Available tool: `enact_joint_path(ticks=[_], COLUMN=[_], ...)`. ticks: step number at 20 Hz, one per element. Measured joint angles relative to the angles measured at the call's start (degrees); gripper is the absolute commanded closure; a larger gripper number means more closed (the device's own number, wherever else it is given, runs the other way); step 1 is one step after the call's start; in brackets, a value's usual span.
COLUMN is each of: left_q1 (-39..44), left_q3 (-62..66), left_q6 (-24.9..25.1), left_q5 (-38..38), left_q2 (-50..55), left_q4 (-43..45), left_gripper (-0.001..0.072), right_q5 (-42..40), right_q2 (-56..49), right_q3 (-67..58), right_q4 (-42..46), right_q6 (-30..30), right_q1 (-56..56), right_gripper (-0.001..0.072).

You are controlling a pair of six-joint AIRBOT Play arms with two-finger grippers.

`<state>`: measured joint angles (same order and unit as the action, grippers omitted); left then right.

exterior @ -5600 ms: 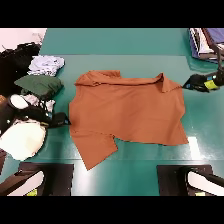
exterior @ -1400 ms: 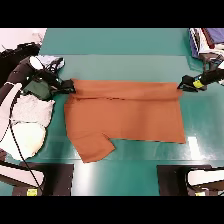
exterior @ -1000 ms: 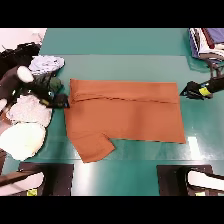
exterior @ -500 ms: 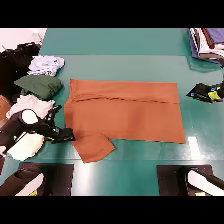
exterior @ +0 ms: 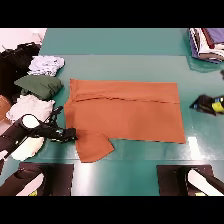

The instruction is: Fold the shirts.

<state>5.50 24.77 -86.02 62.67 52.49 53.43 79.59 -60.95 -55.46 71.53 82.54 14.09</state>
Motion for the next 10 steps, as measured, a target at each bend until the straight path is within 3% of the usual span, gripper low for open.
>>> enact_joint_path(ticks=[3,7,10], left_q1=[0.0,0.0,0.0], left_q3=[1.6,2.6,2.8], left_q6=[1.1,1.9,2.3], left_q5=[0.6,0.9,0.9], left_q2=[0.0,0.0,0.0], left_q4=[-0.8,-1.3,-1.4], left_gripper=[0.0686,0.0686,0.0686], right_q5=[2.2,1.1,-1.9], right_q2=[2.5,3.7,4.0], right_q3=[9.7,20.9,25.7], right_q4=[2.9,-0.4,-3.5], right_q6=[-0.1,-1.1,-1.7], right_q1=[6.3,12.9,13.7], right_gripper=[0.0259,0.0264,0.038])
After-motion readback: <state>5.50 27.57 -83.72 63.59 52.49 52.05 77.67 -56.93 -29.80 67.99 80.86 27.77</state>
